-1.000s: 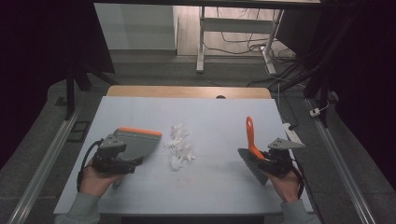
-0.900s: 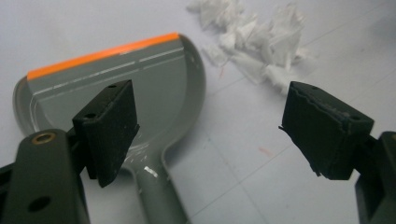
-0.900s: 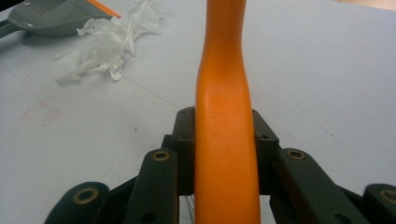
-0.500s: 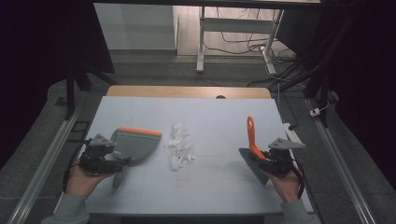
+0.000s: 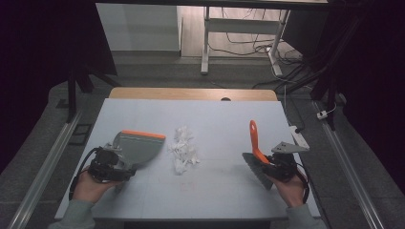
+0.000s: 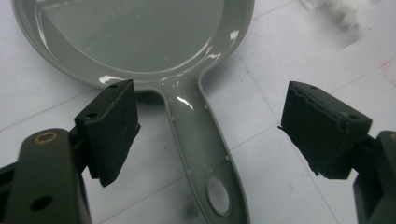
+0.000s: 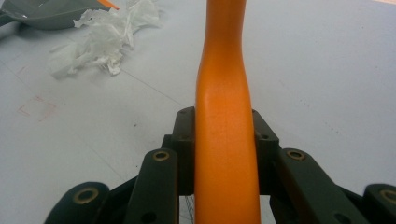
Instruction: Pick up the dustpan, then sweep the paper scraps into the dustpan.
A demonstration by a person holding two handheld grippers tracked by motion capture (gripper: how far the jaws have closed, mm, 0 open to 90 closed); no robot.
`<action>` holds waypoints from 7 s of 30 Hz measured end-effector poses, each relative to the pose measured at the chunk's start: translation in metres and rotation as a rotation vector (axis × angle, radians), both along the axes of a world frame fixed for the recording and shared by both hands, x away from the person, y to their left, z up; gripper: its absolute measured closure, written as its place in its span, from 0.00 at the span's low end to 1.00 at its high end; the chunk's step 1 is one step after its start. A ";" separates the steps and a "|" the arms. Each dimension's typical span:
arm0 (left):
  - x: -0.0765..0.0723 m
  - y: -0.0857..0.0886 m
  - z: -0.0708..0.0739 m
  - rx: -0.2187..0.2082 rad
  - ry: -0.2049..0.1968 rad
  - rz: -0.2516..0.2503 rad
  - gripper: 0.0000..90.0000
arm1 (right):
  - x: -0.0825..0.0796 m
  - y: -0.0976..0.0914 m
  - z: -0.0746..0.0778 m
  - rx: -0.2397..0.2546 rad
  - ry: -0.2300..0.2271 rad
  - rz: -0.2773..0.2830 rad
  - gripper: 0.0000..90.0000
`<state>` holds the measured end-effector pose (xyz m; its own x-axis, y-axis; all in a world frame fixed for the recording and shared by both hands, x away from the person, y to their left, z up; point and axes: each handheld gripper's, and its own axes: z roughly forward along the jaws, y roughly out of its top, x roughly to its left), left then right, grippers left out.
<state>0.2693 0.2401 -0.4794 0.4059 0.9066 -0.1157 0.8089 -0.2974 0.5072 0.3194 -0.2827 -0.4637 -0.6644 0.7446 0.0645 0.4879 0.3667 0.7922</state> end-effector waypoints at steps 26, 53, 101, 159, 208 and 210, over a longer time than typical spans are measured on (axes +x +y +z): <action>0.020 0.004 -0.038 -0.015 0.056 0.112 0.34 | 0.000 0.003 -0.003 -0.022 0.010 0.002 0.78; 0.027 0.017 -0.043 -0.068 0.035 0.129 0.68 | -0.001 0.004 -0.003 -0.028 0.004 0.003 0.78; -0.041 0.059 -0.004 -0.046 -0.118 -0.230 0.69 | -0.005 -0.001 0.006 0.018 -0.049 -0.023 0.78; -0.030 0.027 -0.033 -0.038 -0.035 -0.470 0.69 | 0.081 0.109 0.020 0.054 0.018 0.026 0.78; -0.030 0.023 -0.037 -0.042 -0.013 -0.489 0.69 | 0.161 0.210 -0.011 -0.066 0.055 0.089 0.78; -0.030 0.023 -0.037 -0.042 -0.012 -0.489 0.69 | 0.162 0.212 -0.013 -0.075 0.057 0.088 0.78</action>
<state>0.2391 0.2628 -0.5162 0.7844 0.6041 -0.1406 0.5736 -0.6202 0.5351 0.4812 -0.0706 -0.4764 -0.7241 0.6879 0.0504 0.4949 0.4673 0.7326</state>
